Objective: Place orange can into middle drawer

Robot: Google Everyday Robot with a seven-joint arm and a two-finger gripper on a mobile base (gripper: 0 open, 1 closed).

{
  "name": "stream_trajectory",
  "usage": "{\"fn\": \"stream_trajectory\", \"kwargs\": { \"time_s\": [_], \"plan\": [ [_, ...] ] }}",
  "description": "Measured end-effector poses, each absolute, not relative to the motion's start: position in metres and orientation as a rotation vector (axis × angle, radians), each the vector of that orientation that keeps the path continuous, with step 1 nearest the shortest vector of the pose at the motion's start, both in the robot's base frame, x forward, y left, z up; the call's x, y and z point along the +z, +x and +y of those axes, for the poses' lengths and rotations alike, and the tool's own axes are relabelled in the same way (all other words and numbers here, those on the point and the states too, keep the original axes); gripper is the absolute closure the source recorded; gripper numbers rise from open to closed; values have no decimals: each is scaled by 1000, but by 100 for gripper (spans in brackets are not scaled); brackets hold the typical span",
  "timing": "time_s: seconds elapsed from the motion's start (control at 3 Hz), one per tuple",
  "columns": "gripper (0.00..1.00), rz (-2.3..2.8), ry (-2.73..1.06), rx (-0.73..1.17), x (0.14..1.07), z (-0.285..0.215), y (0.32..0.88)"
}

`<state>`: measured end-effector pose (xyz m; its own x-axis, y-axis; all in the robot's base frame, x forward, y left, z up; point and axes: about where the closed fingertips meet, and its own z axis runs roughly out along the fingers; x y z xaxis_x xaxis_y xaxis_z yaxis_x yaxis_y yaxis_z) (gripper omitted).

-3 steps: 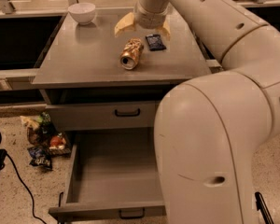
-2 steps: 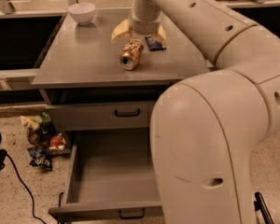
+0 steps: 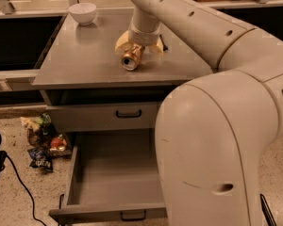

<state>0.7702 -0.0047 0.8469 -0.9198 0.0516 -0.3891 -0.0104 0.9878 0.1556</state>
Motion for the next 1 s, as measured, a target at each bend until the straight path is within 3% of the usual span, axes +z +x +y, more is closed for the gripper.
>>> {"fn": "stream_trajectory", "kwargs": {
  "time_s": [1.0],
  "plan": [
    [86, 2660, 69, 330, 866, -15, 754]
  ]
}}
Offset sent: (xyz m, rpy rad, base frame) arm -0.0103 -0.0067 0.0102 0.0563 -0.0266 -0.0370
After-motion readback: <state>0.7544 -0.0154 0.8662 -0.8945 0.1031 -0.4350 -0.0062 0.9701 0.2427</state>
